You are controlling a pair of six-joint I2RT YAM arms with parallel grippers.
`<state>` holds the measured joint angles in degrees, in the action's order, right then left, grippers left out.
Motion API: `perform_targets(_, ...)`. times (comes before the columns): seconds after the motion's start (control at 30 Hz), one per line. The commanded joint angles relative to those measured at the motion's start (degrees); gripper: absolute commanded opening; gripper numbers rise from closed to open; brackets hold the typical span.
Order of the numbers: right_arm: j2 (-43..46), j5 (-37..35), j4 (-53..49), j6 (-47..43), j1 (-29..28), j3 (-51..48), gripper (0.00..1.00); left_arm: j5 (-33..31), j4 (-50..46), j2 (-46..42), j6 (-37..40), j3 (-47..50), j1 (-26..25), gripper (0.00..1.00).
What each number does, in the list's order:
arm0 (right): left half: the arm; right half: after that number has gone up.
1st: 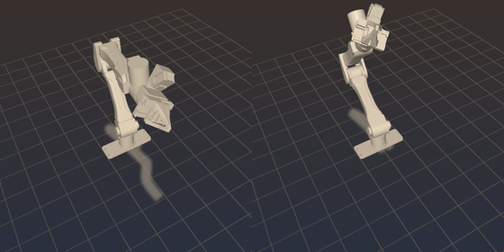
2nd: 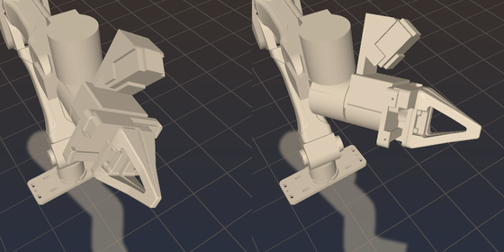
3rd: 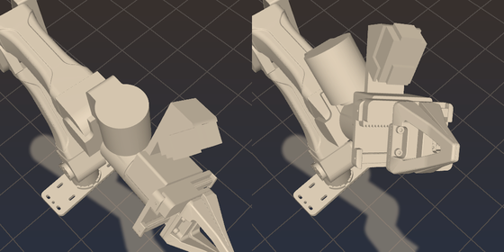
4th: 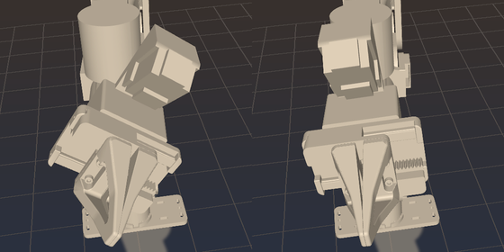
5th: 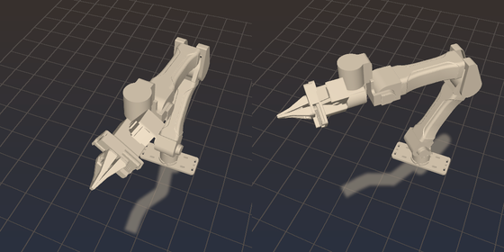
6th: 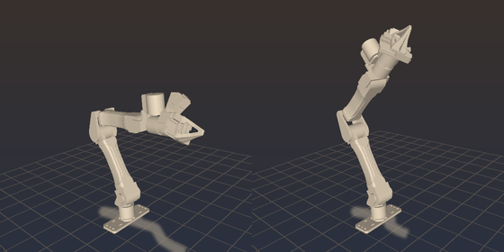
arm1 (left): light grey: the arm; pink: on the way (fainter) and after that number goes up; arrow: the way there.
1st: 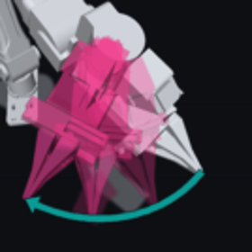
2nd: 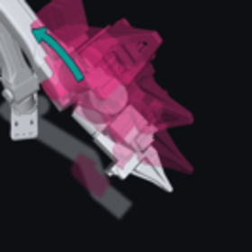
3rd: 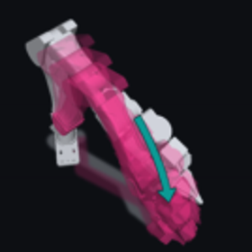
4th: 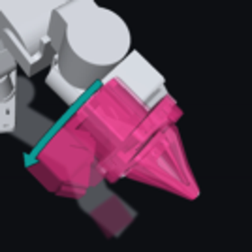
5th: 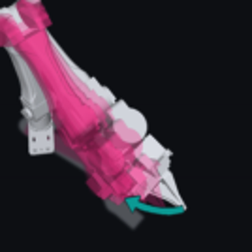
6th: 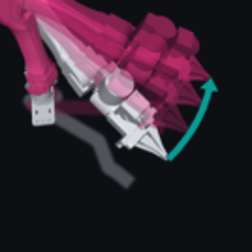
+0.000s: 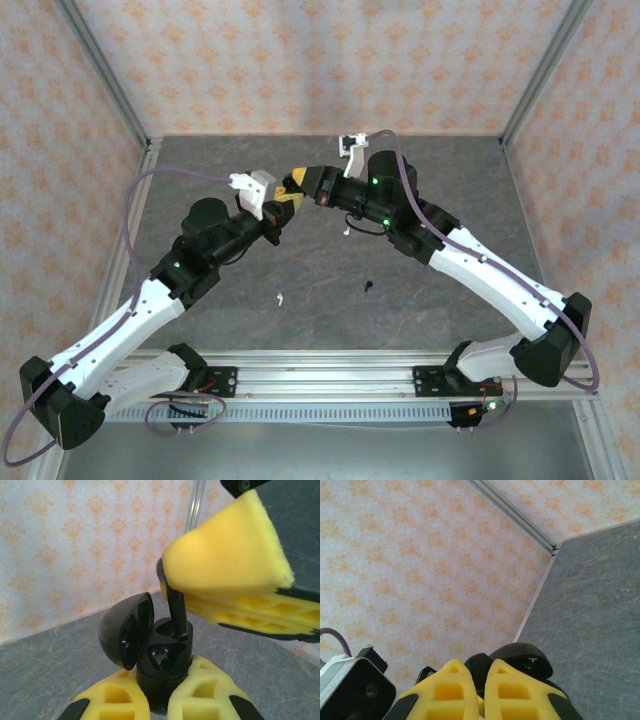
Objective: Insert wireless bluetooth earbuds into charging case
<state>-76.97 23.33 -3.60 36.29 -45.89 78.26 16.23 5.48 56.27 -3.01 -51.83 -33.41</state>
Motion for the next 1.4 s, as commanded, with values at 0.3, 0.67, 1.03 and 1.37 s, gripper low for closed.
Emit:
perform_targets(0.3,0.2,-2.2,0.9,-2.2,-1.0,-2.4,0.07,-1.7,3.0,-2.3,-1.1,-0.8,-0.6,0.0)
perform_targets(0.67,1.0,-4.7,0.0,-2.2,-1.0,-3.4,0.07,-2.3,4.1,-3.0,-1.5,-0.2,-0.7,0.0)
perform_targets(1.03,1.8,-6.8,-1.0,-0.7,-1.5,-4.3,0.12,-2.9,5.2,-3.1,-1.7,-0.6,-0.8,0.0)
perform_targets(1.37,2.1,-7.0,-1.3,-1.2,-2.2,-4.3,0.12,-3.3,4.7,-3.5,-1.3,-1.4,-0.7,0.0)
